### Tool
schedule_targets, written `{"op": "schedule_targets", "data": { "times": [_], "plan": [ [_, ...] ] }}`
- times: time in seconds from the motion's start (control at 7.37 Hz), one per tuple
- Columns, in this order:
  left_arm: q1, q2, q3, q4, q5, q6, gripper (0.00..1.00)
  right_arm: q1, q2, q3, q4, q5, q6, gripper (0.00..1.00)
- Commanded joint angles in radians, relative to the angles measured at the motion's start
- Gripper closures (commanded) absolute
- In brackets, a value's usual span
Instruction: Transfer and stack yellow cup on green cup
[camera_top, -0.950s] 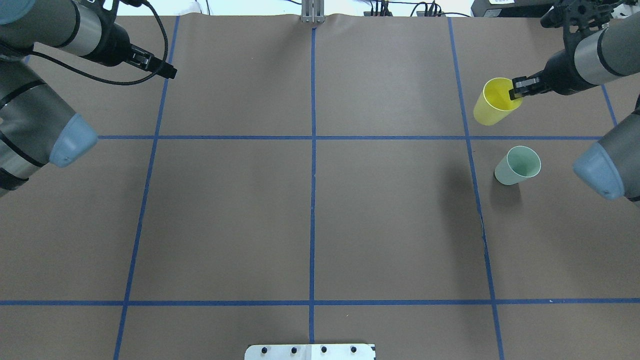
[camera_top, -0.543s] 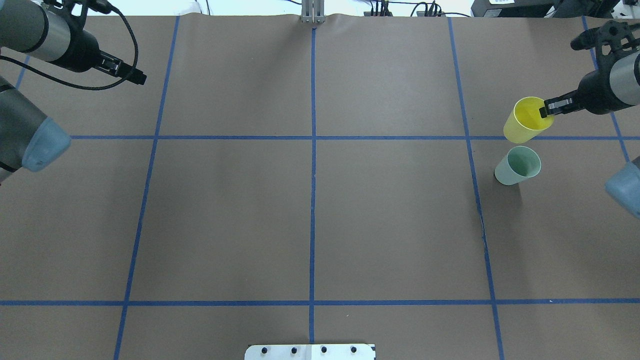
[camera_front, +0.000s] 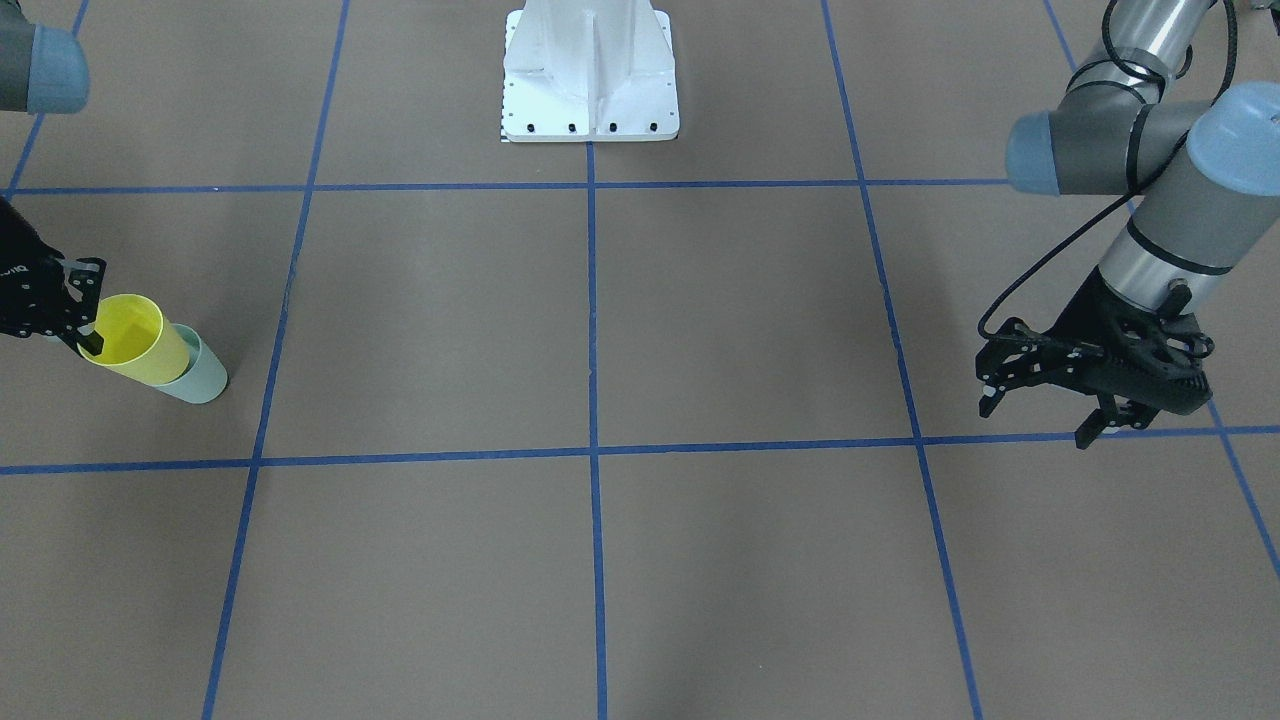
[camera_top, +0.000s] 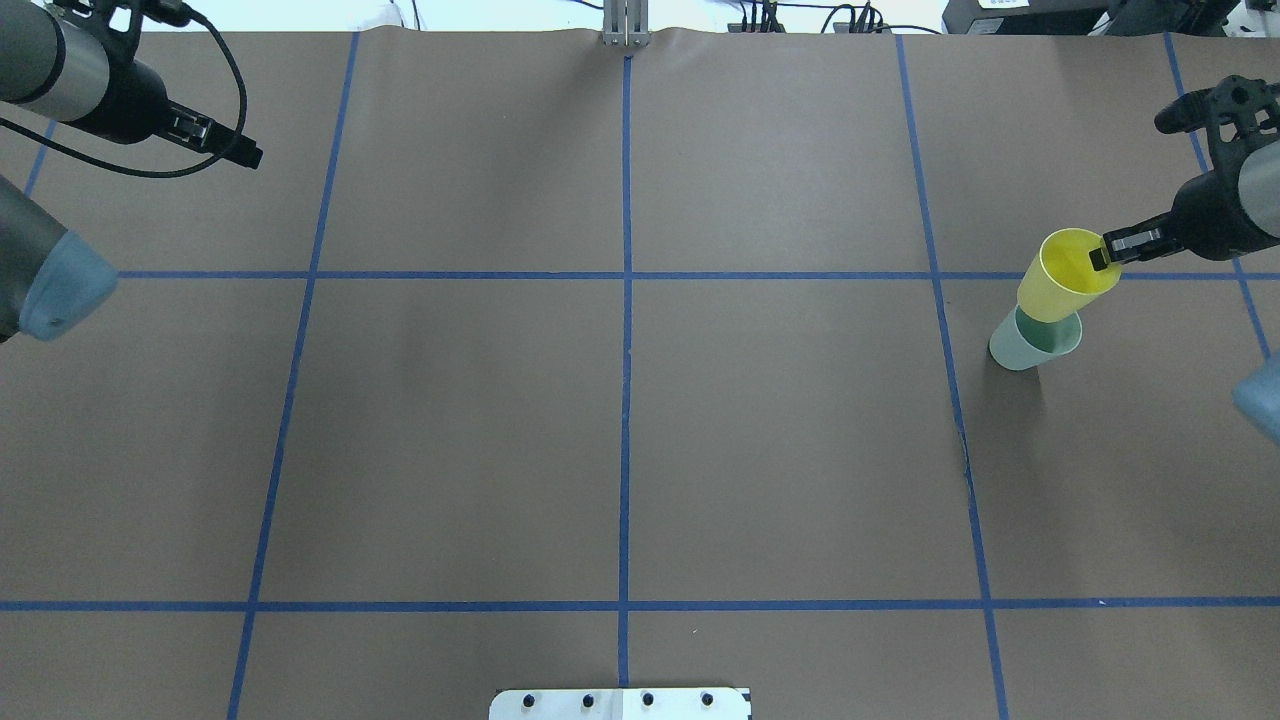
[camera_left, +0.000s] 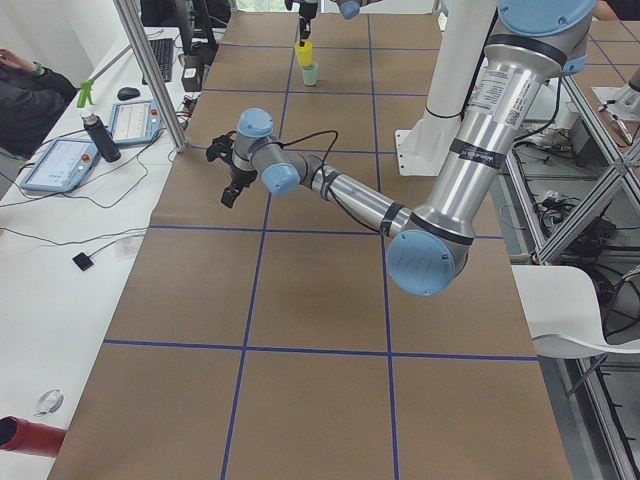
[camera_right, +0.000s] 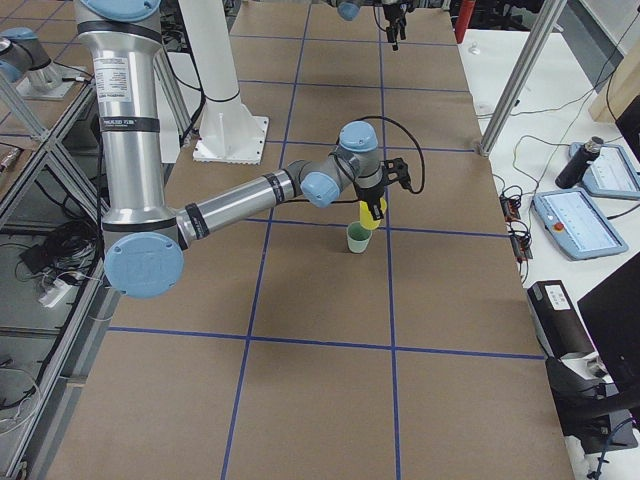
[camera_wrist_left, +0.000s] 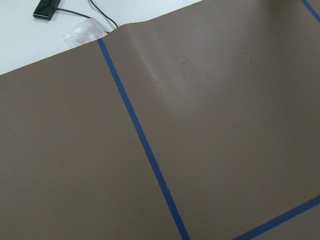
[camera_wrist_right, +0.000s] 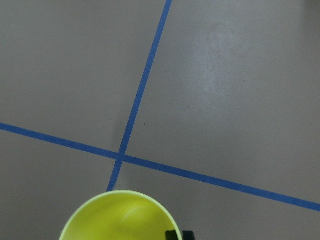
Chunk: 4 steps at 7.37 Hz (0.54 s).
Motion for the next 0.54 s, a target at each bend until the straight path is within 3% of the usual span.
{"op": "schedule_targets", "data": {
  "times": [0.0, 0.41],
  "plan": [
    [-0.003, 0.001, 0.002, 0.002, -0.001, 0.000, 0.00, -0.002, -0.018, -0.004, 0.000, 0.028, 0.000, 1.00],
    [-0.004, 0.007, -0.004, 0.002, -0.001, 0.000, 0.00, -0.016, -0.007, -0.015, -0.032, 0.026, -0.008, 1.00]
  ]
}}
